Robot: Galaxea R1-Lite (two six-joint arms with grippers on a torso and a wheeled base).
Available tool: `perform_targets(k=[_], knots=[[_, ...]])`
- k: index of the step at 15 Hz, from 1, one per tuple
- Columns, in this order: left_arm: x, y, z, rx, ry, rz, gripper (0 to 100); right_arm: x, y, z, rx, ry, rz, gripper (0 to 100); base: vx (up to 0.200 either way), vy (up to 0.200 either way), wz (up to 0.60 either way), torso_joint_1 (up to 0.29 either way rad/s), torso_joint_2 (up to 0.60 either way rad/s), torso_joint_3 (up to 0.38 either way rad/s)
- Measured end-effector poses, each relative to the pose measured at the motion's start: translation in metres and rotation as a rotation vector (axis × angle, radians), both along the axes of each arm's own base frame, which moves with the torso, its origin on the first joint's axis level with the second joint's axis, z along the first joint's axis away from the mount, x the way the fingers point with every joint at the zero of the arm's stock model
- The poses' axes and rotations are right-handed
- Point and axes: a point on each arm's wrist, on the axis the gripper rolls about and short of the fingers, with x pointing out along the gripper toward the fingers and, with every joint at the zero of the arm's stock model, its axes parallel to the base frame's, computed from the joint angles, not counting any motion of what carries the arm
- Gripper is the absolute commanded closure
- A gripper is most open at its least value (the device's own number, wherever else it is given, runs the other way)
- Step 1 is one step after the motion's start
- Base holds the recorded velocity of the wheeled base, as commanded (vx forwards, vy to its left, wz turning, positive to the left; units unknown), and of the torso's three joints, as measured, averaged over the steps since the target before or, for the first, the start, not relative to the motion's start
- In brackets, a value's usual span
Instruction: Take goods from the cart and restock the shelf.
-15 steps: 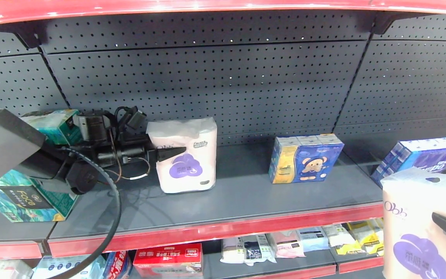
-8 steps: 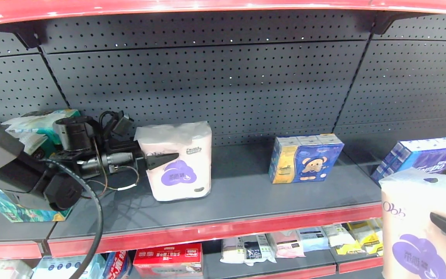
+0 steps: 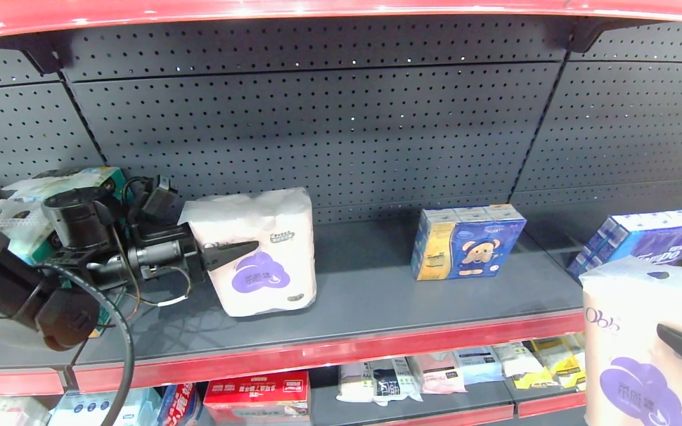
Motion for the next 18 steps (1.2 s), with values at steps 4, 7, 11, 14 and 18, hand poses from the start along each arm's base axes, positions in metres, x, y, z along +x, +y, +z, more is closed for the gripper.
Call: perform_targets(k=[4,7,11,14,18], knots=[[-0.013,0.003,-0.009,-0.003,0.012,0.004,100,-0.001,0.0,-0.001,0.0,-0.001,-0.003,100,0.0,0.0,0.0,0.0,0.0,0.0],[-0.022,0.003,-0.018,0.0,0.046,0.004,100,-0.001,0.0,-0.001,-0.001,0.0,-0.004,100,0.0,0.0,0.0,0.0,0.0,0.0],[-0.024,0.008,-0.02,0.001,0.057,0.022,100,-0.001,0.0,-0.001,-0.001,0.002,-0.002,100,0.0,0.0,0.0,0.0,0.0,0.0],[-0.031,0.01,-0.024,0.002,0.058,0.029,100,0.0,0.0,-0.001,-0.002,0.006,0.0,100,0.0,0.0,0.0,0.0,0.0,0.0],[-0.033,0.012,-0.031,0.001,0.038,0.039,100,0.0,0.0,-0.002,-0.001,0.008,-0.002,100,0.0,0.0,0.0,0.0,0.0,0.0]])
